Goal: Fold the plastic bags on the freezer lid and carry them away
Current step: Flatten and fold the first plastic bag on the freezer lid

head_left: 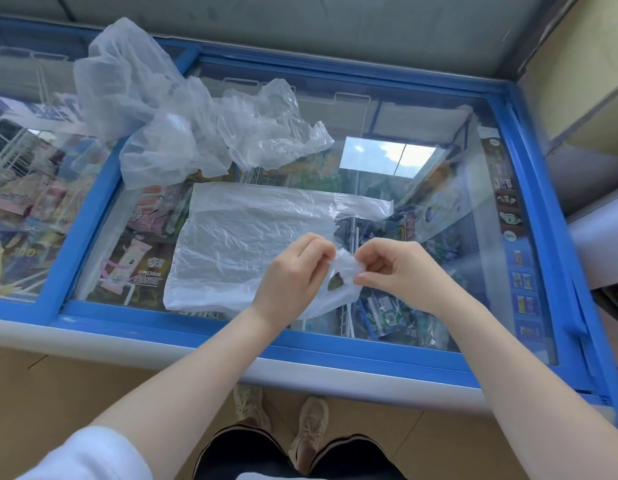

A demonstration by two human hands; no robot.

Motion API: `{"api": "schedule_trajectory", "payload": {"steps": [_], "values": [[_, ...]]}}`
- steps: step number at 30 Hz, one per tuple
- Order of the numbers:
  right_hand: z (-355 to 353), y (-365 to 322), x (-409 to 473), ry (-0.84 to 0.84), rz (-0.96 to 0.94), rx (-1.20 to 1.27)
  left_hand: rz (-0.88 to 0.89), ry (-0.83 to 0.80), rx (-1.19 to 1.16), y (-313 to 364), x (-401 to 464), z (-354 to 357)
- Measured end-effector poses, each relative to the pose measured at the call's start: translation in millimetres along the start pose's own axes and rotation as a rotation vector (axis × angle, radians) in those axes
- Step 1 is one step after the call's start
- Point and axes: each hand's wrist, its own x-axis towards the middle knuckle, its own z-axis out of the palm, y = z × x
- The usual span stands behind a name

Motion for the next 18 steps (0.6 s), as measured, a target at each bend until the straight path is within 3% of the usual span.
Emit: {"api": "schedule_trajectory", "payload": {"steps": [3, 7, 10, 14, 18], "values": [[-0.5, -0.6, -2.9, -0.132, 0.061, 0.301, -0.038, -0.004, -0.05, -5.8, -0.2, -9.3], [3.8, -0.8, -0.9, -0.115, 0.091, 0.605, -0.087, 0.011, -0.068, -12.4, -3.4, -13.6], [11.7, -4.6, 2.5, -0.057, 0.09, 0.692, -0.092, 0.016, -0.036, -8.8, -5.9, -13.5], [14.5, -5.6, 7.3, -0.087, 0.055, 0.768, 0.063, 0.077, 0.161, -0.6, -4.4, -12.6], [19.9, -0.9, 6.8, -0.162, 0.047, 0.995, 0.046, 0.089, 0.076, -0.9, 3.5, -13.0]]}}
